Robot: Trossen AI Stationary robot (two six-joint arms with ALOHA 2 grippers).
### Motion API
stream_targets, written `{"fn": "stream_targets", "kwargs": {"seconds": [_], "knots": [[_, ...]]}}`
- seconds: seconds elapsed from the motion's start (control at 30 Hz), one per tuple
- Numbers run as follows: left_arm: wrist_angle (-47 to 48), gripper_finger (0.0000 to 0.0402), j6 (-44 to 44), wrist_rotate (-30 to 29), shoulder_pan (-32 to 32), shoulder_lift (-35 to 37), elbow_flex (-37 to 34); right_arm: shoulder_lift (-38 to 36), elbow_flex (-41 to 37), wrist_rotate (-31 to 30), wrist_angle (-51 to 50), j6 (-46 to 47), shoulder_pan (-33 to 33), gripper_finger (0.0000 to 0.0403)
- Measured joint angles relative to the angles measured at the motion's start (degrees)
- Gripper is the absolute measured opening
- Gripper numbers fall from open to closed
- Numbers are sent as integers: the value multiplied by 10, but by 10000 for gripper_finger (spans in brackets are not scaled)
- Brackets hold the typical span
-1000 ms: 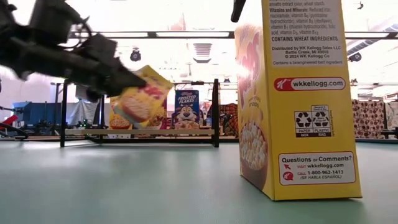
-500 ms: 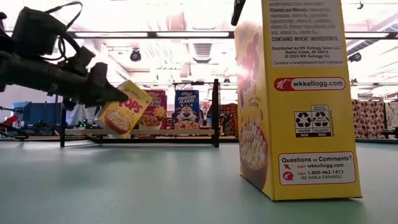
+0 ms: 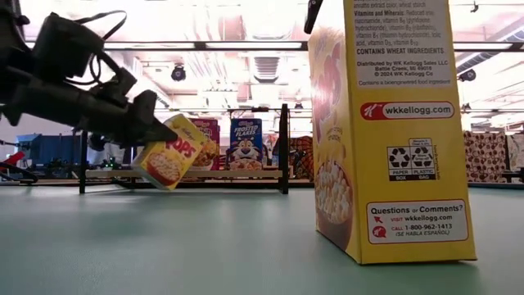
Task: Stack cereal on shelf
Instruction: Put the top yellow cereal box on the shelf aligned with the other yellow cereal box
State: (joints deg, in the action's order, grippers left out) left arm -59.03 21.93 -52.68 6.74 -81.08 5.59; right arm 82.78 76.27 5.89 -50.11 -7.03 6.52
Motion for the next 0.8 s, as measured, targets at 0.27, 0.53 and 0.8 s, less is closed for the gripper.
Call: {"fn": "stream_targets", "kwargs": {"seconds": [0.27,0.53,0.8], "knots": [[-60,133,-30,-21,3,-100,49,0,0,0,6,0,0,216],[-255,133,-70,-33,17,-216,37,0,0,1,18,0,0,217],[-312,133,-66,-29,24,-280,40,0,0,0,32,0,0,217]]}}
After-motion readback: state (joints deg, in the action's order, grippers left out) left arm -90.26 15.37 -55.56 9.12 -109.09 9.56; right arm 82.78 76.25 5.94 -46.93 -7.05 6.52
